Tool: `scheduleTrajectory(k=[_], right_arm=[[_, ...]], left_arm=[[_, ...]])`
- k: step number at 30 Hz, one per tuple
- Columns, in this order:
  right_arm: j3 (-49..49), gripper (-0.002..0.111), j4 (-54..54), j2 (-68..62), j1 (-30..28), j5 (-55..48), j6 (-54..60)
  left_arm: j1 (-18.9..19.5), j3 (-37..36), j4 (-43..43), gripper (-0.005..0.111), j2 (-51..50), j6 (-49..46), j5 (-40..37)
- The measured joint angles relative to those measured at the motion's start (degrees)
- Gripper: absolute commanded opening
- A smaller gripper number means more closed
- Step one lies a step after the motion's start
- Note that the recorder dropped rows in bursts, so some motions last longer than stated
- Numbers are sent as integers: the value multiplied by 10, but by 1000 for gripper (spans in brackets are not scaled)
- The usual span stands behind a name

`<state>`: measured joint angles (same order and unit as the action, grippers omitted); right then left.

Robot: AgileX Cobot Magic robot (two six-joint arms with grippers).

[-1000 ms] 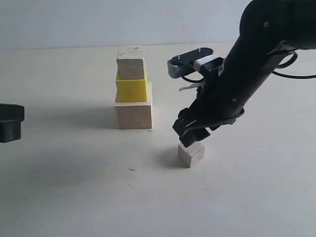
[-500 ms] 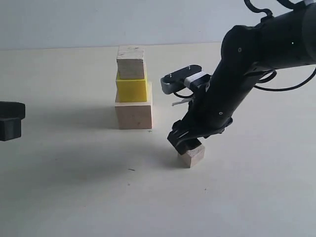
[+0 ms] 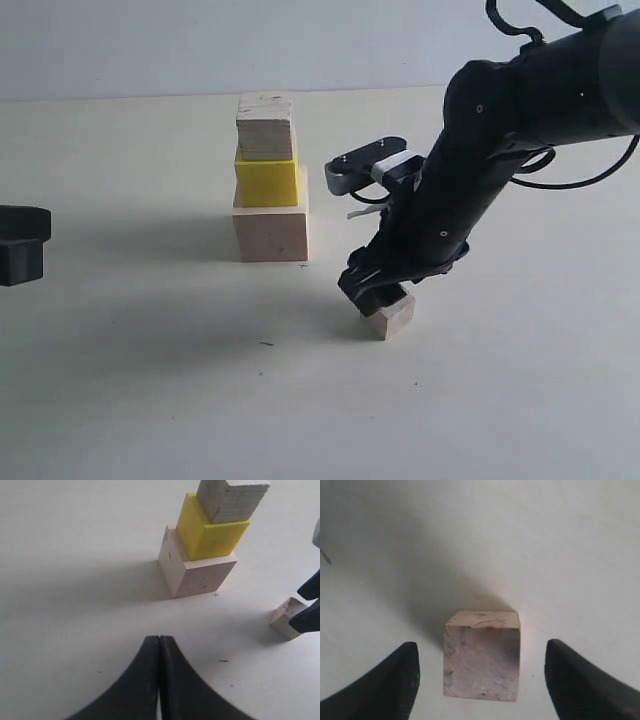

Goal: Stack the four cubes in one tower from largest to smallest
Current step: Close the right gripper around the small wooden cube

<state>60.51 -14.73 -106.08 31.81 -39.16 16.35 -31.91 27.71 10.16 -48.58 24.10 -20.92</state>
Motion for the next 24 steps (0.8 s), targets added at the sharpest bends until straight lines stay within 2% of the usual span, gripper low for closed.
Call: scheduleTrajectory(k=[11,24], right_arm=[[82,64,1,-2,0,-107,-35],[109,64,61,-37,33,-145,-91]], left_arm=[[0,0,0,0,0,0,0],[0,0,0,0,0,0,0]])
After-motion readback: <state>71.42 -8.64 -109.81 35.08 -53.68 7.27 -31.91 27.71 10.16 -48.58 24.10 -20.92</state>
